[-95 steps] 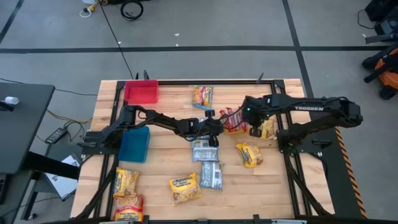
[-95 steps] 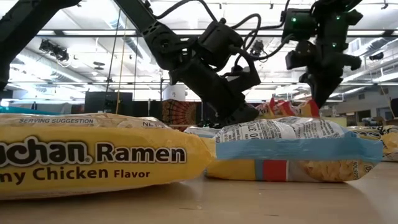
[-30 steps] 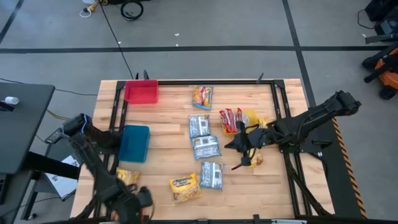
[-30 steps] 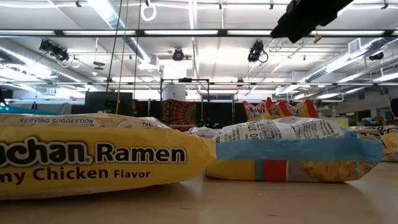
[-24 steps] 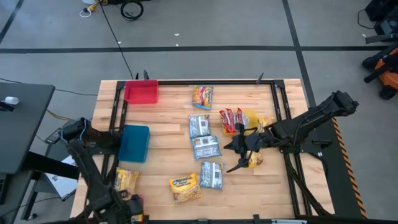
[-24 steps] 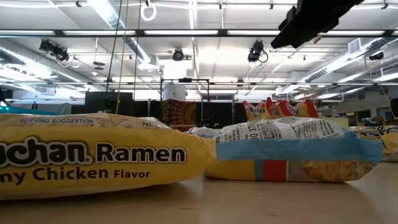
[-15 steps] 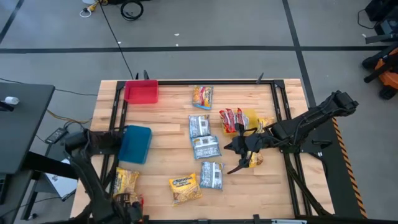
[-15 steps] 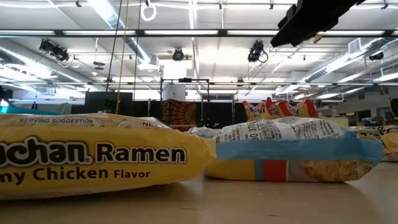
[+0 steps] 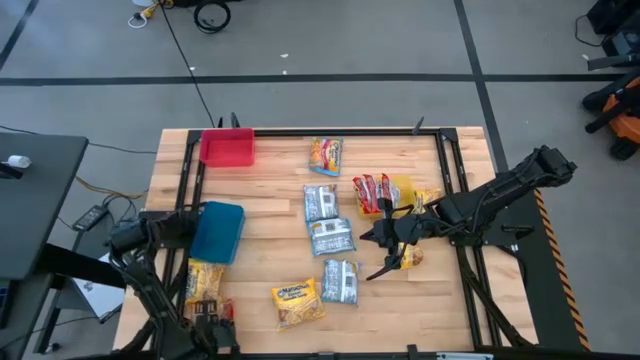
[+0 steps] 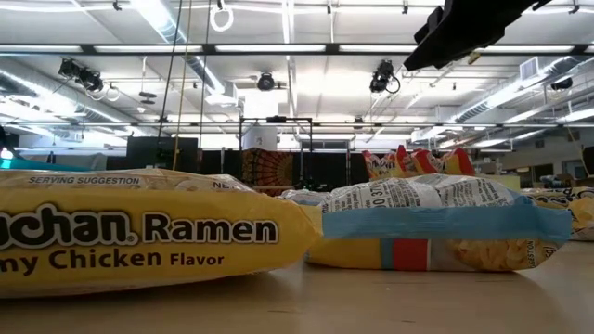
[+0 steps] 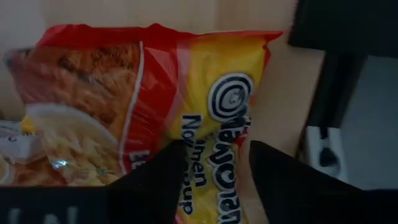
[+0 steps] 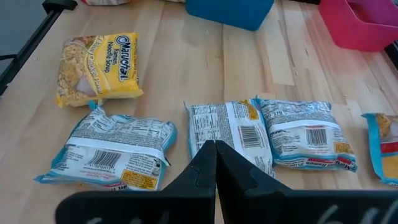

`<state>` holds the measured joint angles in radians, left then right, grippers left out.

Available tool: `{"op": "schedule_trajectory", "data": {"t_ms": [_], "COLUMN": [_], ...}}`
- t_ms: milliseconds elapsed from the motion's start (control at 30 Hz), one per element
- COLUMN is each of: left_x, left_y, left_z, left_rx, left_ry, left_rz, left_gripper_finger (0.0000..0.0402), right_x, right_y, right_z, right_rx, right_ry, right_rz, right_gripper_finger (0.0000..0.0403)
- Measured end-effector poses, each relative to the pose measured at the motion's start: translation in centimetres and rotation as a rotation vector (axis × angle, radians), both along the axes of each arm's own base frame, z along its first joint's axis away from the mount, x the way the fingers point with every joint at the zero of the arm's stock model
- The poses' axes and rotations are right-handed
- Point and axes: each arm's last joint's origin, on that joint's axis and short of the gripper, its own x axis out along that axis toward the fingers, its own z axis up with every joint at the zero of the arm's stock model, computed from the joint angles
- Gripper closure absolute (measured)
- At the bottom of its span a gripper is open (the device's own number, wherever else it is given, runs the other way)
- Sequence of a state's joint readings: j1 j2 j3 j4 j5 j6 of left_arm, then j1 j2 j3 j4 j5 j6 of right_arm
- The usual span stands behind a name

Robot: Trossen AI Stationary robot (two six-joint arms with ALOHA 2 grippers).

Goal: Sort Maruchan noodles
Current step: Put the red noodle pack into the yellow bin

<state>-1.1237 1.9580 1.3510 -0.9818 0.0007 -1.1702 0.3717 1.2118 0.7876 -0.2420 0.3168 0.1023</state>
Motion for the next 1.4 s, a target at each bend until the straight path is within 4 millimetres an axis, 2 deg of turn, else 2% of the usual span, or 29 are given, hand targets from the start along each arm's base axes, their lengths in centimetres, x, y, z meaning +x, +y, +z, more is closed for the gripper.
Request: {"op": "schedule_trajectory", "data": {"t_ms": [133, 267, 333, 467, 600, 733, 867, 967, 1067, 1233, 1400], "left_x": [0.6, 0.9, 1.3, 2.9, 5.3, 7.9, 11.6, 14.6, 16.7, 17.9, 19.5], "left_y": [0.4, 0.6, 0.8, 1.1, 2.0, 4.1, 6.9, 8.6, 10.2, 12.9, 15.8], "left_z": [-0.7, -1.1, -1.0, 0.3, 3.3, 5.8, 7.5, 8.1, 8.4, 7.7, 7.8], "left_rx": [0.04, 0.055, 0.041, -0.044, -0.135, -0.223, -0.34, -0.417, -0.43, -0.378, -0.351], "left_ry": [0.02, 0.029, 0.047, 0.043, -0.034, -0.111, -0.217, -0.35, -0.464, -0.507, -0.757], "left_rz": [0.006, 0.015, 0.041, 0.081, 0.097, 0.175, 0.314, 0.308, 0.3, 0.36, 0.56], "left_gripper_finger": [0.0283, 0.0368, 0.039, 0.0395, 0.0397, 0.0399, 0.0399, 0.04, 0.04, 0.04, 0.0401], "right_x": [-0.1, -0.2, -0.2, -0.5, -0.8, -1.1, -1.3, -1.6, -2.2, -3.9, -4.5], "right_y": [0.1, 0.4, 0.6, 1.1, 1.9, 2.8, 3.4, 3.7, 4.1, 5.3, 5.8], "right_z": [0.0, -0.1, -0.1, -0.1, -0.1, 0.1, 0.3, 0.6, 1.1, 2.2, 2.4], "right_rx": [0.001, -0.001, -0.002, -0.04, -0.118, -0.191, -0.216, -0.23, -0.228, -0.211, -0.172], "right_ry": [0.003, 0.007, 0.007, 0.008, 0.005, -0.016, -0.052, -0.073, -0.101, -0.162, -0.175], "right_rz": [0.004, 0.019, 0.027, 0.077, 0.169, 0.263, 0.303, 0.289, 0.257, 0.272, 0.256], "right_gripper_finger": [0.0396, 0.0396, 0.0396, 0.0396, 0.0396, 0.0396, 0.0396, 0.0394, 0.0386, 0.0363, 0.0324]}}
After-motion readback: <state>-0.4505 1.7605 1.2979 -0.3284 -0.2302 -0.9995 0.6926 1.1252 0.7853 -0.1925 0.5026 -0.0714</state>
